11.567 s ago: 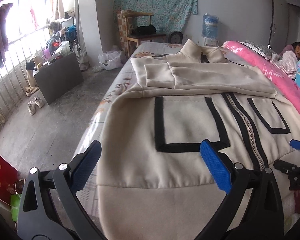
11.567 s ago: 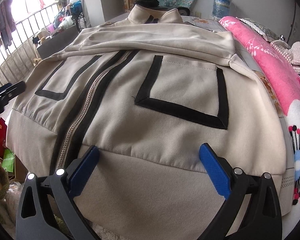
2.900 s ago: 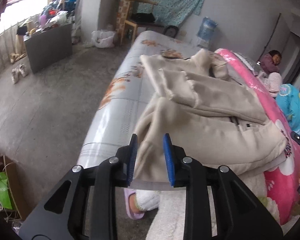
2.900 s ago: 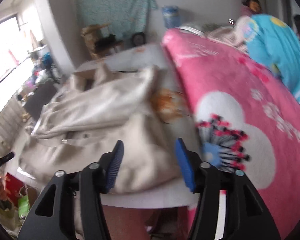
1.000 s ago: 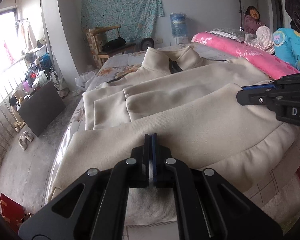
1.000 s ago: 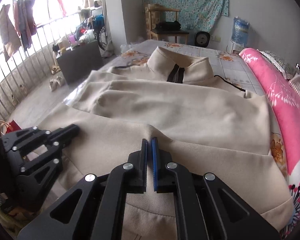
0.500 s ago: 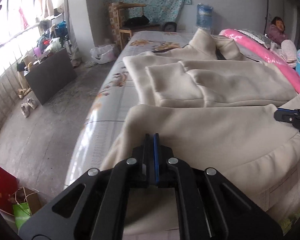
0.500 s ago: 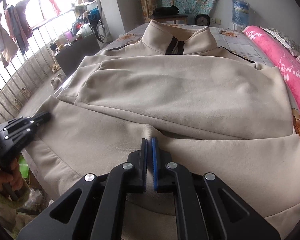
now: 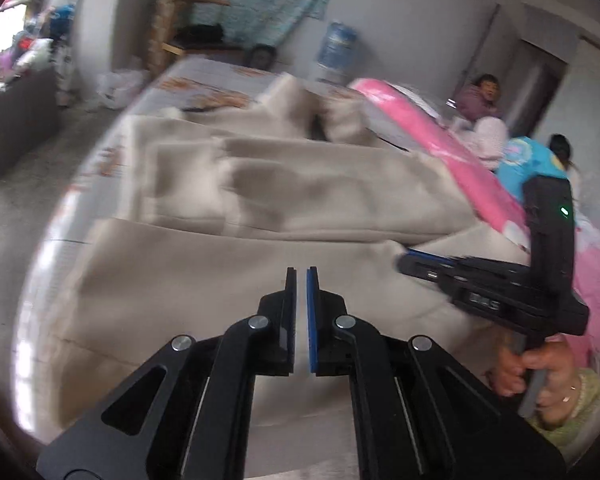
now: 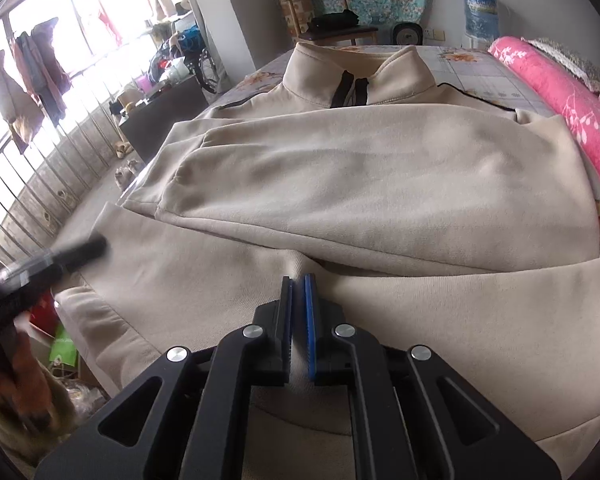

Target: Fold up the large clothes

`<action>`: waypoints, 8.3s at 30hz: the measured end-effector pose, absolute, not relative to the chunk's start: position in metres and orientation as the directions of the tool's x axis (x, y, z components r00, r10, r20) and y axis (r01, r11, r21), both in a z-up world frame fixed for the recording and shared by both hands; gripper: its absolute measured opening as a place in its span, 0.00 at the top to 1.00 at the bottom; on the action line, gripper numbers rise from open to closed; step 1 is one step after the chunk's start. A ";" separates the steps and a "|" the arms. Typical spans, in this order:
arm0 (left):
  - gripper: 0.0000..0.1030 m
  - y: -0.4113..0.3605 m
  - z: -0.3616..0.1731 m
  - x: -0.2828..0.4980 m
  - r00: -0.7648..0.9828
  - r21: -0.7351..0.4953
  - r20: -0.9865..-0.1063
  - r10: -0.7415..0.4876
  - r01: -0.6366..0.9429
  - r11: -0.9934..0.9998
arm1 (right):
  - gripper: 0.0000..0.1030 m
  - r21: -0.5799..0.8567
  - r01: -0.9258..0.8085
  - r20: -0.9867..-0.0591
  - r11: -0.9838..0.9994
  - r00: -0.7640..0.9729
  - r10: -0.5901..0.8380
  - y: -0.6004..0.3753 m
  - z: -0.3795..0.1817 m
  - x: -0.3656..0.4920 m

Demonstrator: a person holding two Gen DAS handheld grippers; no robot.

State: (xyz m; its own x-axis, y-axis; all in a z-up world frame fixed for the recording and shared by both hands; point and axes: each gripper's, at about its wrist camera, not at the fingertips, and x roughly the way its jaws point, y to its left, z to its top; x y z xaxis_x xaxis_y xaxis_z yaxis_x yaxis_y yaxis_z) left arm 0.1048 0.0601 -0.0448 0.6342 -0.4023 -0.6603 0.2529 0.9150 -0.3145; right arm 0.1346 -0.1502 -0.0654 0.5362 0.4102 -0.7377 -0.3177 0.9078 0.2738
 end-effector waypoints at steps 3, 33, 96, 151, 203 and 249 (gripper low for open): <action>0.96 0.017 -0.063 0.111 0.572 -0.289 -0.690 -0.443 0.344 0.893 | 0.92 0.347 -0.299 -0.726 0.889 0.515 0.457 -0.159 -0.068 0.138; 0.93 -0.015 -0.071 0.122 0.634 -0.020 -0.742 -0.219 0.305 0.952 | 0.81 0.082 0.107 -0.750 0.991 0.662 -0.009 -0.322 -0.066 0.129; 0.93 0.000 -0.074 0.124 0.592 -0.120 -0.738 -0.323 0.356 0.927 | 0.47 0.139 -0.251 -0.765 0.958 0.587 0.265 -0.181 -0.068 0.065; 0.53 0.004 -0.069 0.113 0.587 0.014 -0.796 -0.147 0.261 0.965 | 0.13 0.068 -0.106 -0.753 0.992 0.647 0.121 -0.208 -0.076 0.078; 0.53 0.002 -0.070 0.113 0.587 0.019 -0.797 -0.142 0.260 0.966 | 0.13 0.066 -0.110 -0.749 0.992 0.651 0.122 -0.208 -0.076 0.078; 0.31 0.053 0.014 0.149 0.630 -0.035 -0.753 -0.191 0.251 0.967 | 0.13 0.242 -0.184 -0.765 0.953 0.568 0.304 -0.235 -0.031 0.108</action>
State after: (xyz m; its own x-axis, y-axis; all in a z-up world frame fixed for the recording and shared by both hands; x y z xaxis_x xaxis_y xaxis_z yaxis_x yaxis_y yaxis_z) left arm 0.1489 0.0528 0.0138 0.6299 -0.1906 -0.7529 0.2507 0.9674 -0.0351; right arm 0.1077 -0.2349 -0.0310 0.5683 0.3042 -0.7645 -0.1838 0.9526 0.2424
